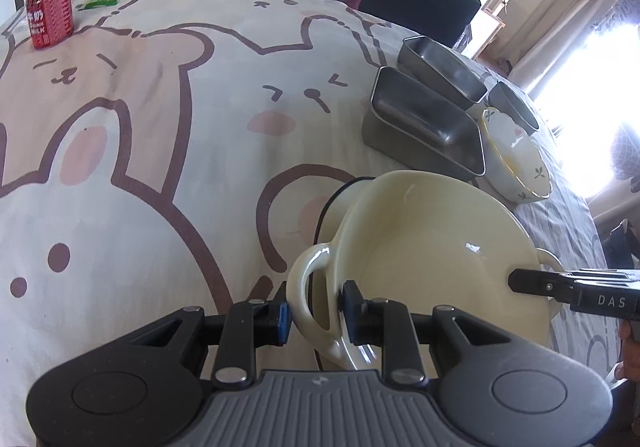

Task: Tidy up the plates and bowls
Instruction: 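Lower the cream bowl onto the white plate with both tools, then open both tools to release the cream bowl handles, then move both tools to the rim of the yellow-rimmed lemon bowl, then close the left tool on one rim side while the right tool grips the other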

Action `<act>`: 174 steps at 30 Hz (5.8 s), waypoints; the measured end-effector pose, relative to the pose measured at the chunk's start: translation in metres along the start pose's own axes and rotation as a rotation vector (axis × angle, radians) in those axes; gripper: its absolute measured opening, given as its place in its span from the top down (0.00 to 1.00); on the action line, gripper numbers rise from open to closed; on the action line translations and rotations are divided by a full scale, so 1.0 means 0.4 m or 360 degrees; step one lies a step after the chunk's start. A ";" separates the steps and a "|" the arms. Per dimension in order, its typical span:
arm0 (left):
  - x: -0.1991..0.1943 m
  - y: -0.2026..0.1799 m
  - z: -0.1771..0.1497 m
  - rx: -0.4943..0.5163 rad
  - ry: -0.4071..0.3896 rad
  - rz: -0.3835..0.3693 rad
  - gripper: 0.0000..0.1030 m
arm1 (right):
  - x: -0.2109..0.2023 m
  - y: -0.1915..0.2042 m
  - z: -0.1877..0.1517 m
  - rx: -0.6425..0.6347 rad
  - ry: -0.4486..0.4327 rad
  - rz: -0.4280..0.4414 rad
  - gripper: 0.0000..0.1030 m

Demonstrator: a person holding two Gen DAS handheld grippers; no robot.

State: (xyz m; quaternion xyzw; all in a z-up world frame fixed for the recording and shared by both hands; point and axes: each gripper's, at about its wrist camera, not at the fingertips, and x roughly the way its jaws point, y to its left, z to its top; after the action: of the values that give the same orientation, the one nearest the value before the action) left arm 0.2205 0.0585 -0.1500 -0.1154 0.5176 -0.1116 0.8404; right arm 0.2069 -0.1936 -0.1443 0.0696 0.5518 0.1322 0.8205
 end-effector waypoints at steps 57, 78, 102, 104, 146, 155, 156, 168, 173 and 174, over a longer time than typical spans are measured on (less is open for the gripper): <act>-0.025 -0.052 -0.013 0.0267 0.0044 0.0117 0.15 | 0.018 0.042 -0.019 -0.0235 0.0005 -0.0120 0.16; -0.131 -0.151 -0.021 0.0388 -0.0157 0.0061 0.00 | -0.146 0.047 -0.045 -0.0203 -0.0252 -0.0057 0.00; -0.020 -0.505 0.179 0.0558 -0.0458 -0.0244 0.02 | -0.243 -0.238 0.054 0.0296 -0.0657 -0.0352 0.00; 0.006 -0.521 0.200 0.0559 -0.0449 -0.0287 0.12 | -0.229 -0.254 0.063 0.0335 -0.0660 -0.0368 0.00; 0.448 -0.523 0.380 0.0562 -0.0091 -0.0059 0.81 | -0.007 -0.405 0.182 0.0728 -0.0439 -0.0341 0.83; 0.464 -0.534 0.382 0.0586 -0.0049 -0.0066 0.87 | 0.035 -0.408 0.206 0.0723 -0.0376 -0.0322 0.91; 0.465 -0.533 0.383 0.0577 -0.0044 -0.0068 0.87 | 0.039 -0.409 0.208 0.0713 -0.0371 -0.0325 0.91; 0.453 -0.536 0.376 0.0597 -0.0051 -0.0092 0.90 | 0.055 -0.400 0.222 0.0627 -0.0342 -0.0370 0.90; 0.435 -0.547 0.375 0.0584 -0.0073 -0.0120 0.90 | 0.039 -0.402 0.220 0.0617 -0.0356 -0.0384 0.90; 0.429 -0.551 0.373 0.0588 -0.0079 -0.0123 0.90 | 0.033 -0.402 0.219 0.0612 -0.0363 -0.0390 0.90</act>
State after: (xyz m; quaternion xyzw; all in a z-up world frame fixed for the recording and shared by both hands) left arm 0.4145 -0.1914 -0.1612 0.0182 0.4626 -0.2341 0.8549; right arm 0.3149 -0.3405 -0.1644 0.1715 0.4749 -0.0843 0.8591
